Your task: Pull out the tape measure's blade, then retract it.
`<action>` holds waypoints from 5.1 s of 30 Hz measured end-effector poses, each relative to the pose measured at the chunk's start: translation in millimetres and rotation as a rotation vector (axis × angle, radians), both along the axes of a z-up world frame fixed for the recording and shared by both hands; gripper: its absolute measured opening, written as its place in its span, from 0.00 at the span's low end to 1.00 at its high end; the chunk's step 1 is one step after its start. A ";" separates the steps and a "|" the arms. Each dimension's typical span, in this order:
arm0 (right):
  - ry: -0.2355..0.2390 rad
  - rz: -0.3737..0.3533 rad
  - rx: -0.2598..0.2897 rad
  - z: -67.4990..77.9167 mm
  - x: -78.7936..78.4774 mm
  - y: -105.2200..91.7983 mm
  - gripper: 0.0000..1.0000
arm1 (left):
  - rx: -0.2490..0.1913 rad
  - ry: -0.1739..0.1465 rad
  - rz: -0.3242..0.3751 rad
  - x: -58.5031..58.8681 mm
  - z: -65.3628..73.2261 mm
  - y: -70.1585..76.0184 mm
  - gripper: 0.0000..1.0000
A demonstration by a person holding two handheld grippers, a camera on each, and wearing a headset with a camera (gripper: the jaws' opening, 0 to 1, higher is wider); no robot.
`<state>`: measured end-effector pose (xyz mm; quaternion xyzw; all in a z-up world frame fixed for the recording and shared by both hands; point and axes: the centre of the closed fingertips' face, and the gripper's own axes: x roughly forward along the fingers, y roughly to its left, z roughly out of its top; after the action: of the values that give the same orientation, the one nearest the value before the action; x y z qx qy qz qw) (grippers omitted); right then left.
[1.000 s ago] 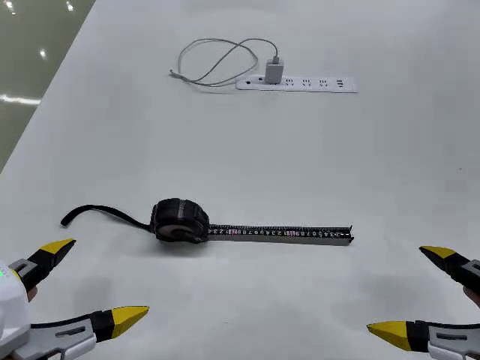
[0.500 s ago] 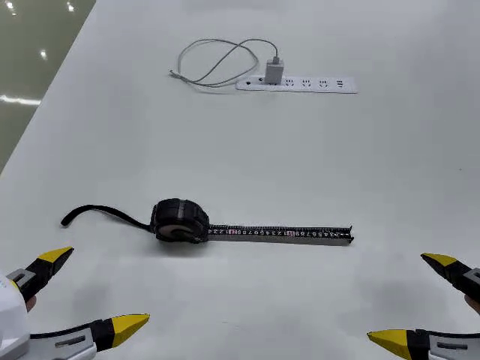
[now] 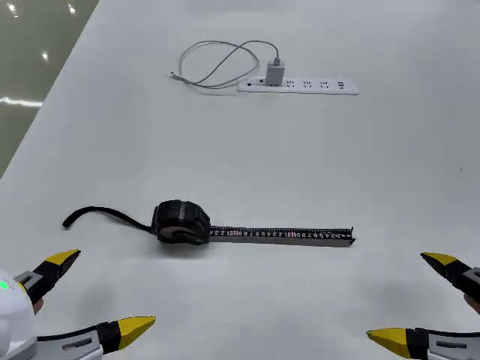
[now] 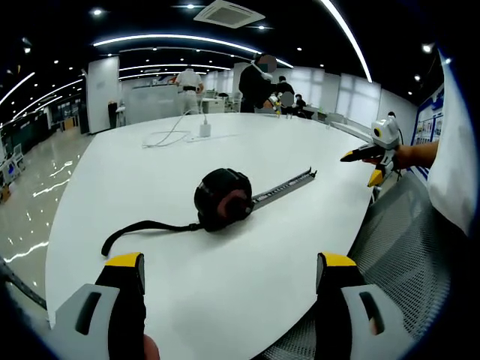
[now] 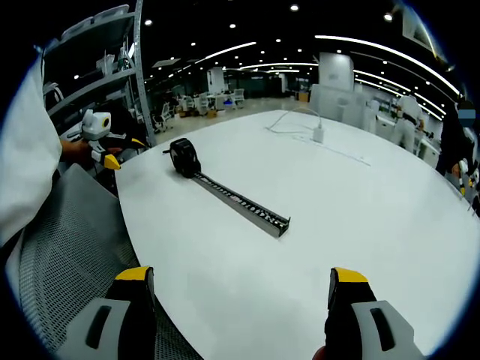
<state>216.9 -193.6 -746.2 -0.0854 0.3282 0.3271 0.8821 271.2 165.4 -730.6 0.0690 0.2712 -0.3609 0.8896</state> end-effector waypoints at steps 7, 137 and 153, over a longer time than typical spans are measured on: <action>0.001 -0.004 0.003 -0.6 -0.6 -1.9 0.95 | -0.006 0.000 -0.002 0.8 1.9 -3.1 0.92; 0.035 0.306 -0.153 -14.1 80.4 -5.1 0.49 | -0.044 0.066 0.386 95.3 -33.1 -86.9 0.74; 0.058 0.405 -0.191 -23.8 95.3 1.6 0.38 | -0.025 0.078 0.462 101.6 -38.7 -77.7 0.64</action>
<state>312.2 -192.0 -770.0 -0.2233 0.3589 0.4673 0.7765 372.8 87.6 -769.3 -0.0201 0.3095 -0.1532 0.9383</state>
